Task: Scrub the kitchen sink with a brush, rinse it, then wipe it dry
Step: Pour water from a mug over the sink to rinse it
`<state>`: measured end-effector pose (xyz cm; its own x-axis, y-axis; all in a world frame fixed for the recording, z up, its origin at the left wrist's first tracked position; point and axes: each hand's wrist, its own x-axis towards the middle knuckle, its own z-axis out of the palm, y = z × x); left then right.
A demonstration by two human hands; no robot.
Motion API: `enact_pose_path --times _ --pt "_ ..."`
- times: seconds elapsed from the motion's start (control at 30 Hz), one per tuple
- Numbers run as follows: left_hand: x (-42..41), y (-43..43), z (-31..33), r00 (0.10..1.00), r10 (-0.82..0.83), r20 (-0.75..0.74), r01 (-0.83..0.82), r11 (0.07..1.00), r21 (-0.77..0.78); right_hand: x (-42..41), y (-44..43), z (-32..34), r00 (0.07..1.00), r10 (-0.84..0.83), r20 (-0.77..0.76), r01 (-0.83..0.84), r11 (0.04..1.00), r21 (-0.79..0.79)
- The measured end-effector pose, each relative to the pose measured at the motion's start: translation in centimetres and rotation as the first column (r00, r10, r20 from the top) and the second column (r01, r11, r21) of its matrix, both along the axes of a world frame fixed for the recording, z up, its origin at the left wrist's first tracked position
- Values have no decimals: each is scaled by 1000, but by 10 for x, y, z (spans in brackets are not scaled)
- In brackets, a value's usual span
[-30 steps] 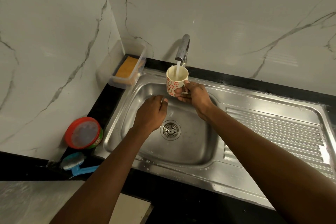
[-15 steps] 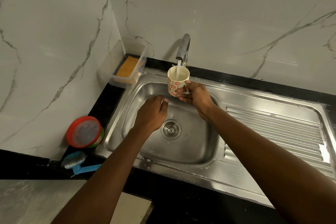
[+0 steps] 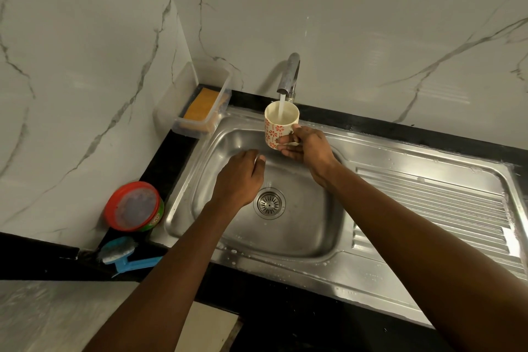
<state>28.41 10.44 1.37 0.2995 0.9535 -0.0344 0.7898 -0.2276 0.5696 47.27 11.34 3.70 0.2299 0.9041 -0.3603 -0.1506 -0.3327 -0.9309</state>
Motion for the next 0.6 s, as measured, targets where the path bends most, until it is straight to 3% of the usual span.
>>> enact_pose_path --times 0.6 --pt "5 -13 4 1000 -13 -15 13 1000 -5 14 -15 -2 1000 27 -3 -27 1000 8"
